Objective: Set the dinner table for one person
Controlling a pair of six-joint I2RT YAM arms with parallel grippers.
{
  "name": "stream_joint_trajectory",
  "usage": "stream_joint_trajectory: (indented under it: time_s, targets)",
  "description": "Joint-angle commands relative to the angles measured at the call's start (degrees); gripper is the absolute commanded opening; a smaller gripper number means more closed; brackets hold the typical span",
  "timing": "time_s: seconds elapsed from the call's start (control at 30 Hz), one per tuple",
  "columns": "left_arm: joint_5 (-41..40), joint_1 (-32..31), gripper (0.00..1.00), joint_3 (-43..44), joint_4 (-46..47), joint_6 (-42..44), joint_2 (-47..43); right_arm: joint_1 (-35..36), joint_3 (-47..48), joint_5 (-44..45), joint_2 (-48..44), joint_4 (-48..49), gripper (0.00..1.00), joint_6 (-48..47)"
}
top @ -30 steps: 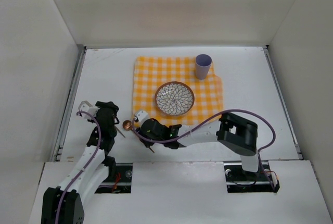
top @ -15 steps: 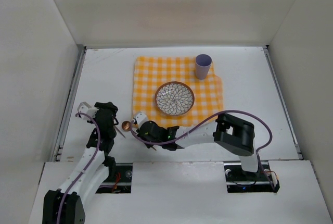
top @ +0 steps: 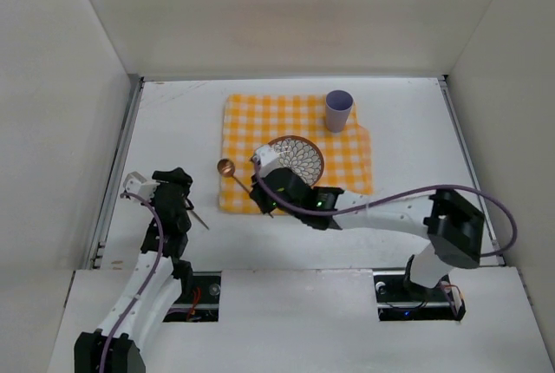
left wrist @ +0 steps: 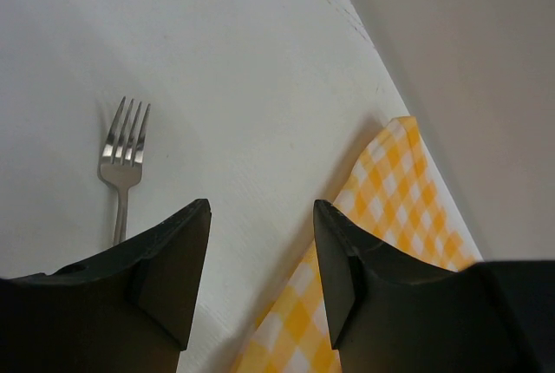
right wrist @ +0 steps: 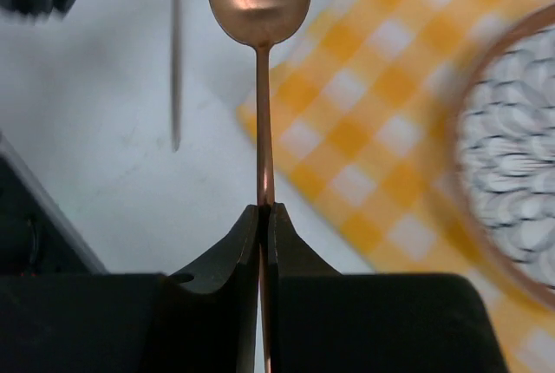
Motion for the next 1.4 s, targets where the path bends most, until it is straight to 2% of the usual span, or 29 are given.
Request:
stream_joint_trajectory:
  time_s: [0.0, 0.17, 0.33, 0.47, 0.63, 0.87, 1.37]
  targets:
    - [-0.03, 0.64, 0.49, -0.88, -0.25, -0.20, -1.37, -5.61, -3.57, 4.92, -7.02, 1.15, 0.04, 1.83]
    - [1.11, -0.06, 0.49, -0.35, 0.45, -0.38, 1.88, -12.47, -10.96, 3.17, -16.95, 2.81, 0.04, 5.35]
    - [1.29, -0.59, 0.49, -0.79, 2.83, -0.46, 4.16, -21.51, -19.30, 6.85, -24.69, 3.34, 0.04, 8.85]
    - [1.11, -1.73, 0.49, -0.44, 3.62, -0.55, 5.57, -29.86, -24.14, 10.37, -25.94, 2.65, 0.04, 12.46]
    - [1.73, -2.17, 0.49, -0.61, 5.20, -0.47, 7.86, -36.82, -26.88, 8.27, -20.94, 3.17, 0.04, 13.70]
    - [1.46, -2.61, 0.49, -0.70, 6.70, -0.29, 9.71, -37.88, -25.83, 8.00, -14.95, 5.01, 0.04, 11.41]
    - [0.77, -3.14, 0.49, -0.88, 8.80, -0.03, 11.91, -36.47, -23.19, 7.48, -9.76, 7.38, 0.06, 9.21]
